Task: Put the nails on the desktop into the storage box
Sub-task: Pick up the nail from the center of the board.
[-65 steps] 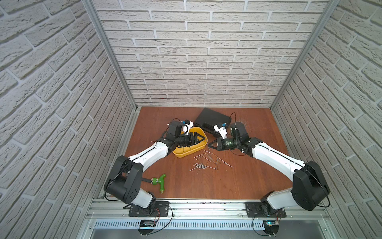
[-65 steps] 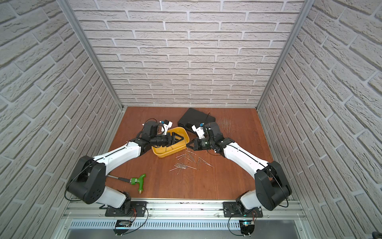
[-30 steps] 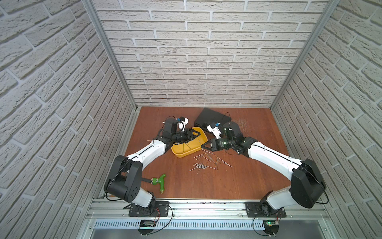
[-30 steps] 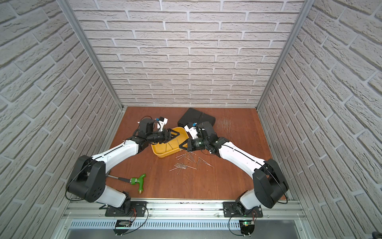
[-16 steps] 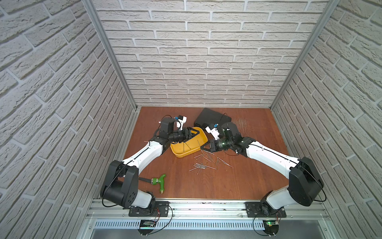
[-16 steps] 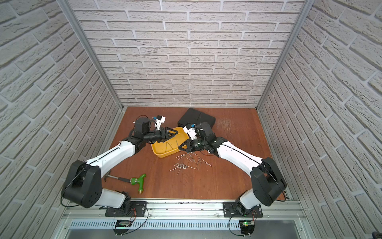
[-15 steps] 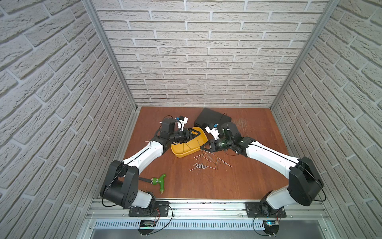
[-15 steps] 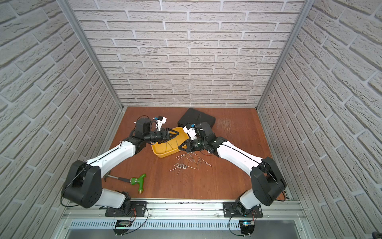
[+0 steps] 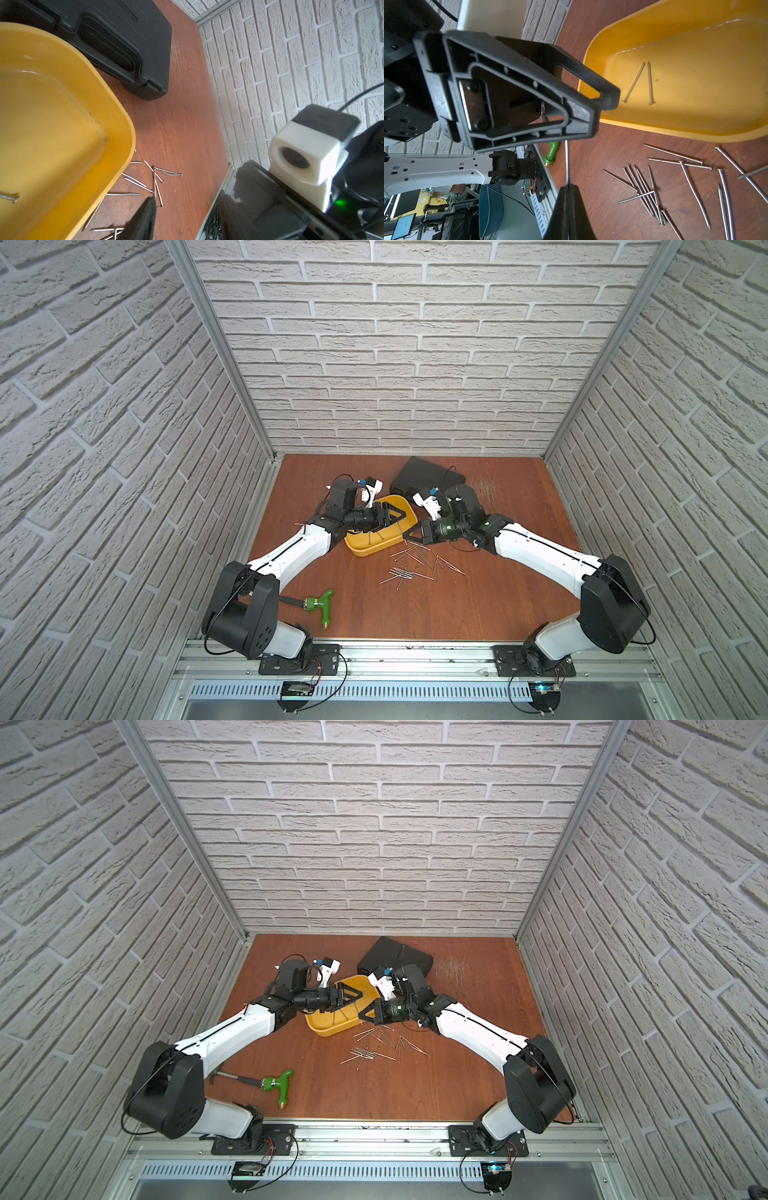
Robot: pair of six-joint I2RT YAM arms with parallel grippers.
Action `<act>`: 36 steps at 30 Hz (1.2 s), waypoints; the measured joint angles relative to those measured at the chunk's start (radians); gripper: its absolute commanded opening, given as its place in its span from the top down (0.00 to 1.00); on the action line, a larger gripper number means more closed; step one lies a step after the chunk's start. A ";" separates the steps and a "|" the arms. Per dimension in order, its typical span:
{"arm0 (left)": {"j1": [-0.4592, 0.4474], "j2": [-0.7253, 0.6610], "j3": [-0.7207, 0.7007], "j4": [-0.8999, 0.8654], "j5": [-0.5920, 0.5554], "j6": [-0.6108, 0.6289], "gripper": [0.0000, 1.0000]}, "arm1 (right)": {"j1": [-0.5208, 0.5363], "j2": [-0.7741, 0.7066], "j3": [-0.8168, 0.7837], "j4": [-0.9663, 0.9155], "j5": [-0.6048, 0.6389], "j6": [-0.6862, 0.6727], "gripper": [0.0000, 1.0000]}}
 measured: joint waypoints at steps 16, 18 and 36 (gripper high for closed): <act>-0.037 0.021 0.000 0.020 -0.029 -0.026 0.69 | 0.018 0.000 0.000 0.005 0.014 0.006 0.98; -0.037 0.021 0.000 0.027 -0.029 -0.033 0.70 | 0.018 0.000 0.000 0.008 0.023 0.007 0.98; -0.022 0.063 0.021 -0.017 -0.026 -0.043 1.00 | 0.025 0.027 0.065 -0.039 0.118 0.007 0.40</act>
